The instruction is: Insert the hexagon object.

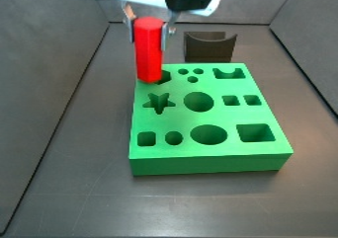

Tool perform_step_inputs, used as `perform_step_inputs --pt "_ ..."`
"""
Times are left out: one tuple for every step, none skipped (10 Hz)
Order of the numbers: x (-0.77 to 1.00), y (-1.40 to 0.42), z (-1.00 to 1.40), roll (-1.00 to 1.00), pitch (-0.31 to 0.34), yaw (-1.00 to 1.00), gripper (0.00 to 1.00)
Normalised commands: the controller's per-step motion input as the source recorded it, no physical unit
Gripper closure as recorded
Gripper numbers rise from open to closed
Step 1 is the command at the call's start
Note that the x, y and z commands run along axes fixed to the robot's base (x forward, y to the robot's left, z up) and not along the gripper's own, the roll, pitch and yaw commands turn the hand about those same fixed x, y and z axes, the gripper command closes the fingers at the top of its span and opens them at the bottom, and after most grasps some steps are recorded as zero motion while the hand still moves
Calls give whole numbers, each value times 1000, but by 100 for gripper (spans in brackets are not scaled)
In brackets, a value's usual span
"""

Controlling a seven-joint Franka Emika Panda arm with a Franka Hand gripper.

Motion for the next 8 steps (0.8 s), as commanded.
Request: perform_step_inputs --pt "469 160 -546 31 59 66 100" --pt "657 80 -583 60 77 51 100" --pt "649 23 -677 79 20 57 100" --pt "434 0 -734 127 0 40 100" --pt "229 0 -846 173 -69 91 100" --pt "0 0 -834 206 -99 80 100" --pt "0 -297 -957 127 -134 0 100" --pt "0 -429 -969 110 -154 -34 100"
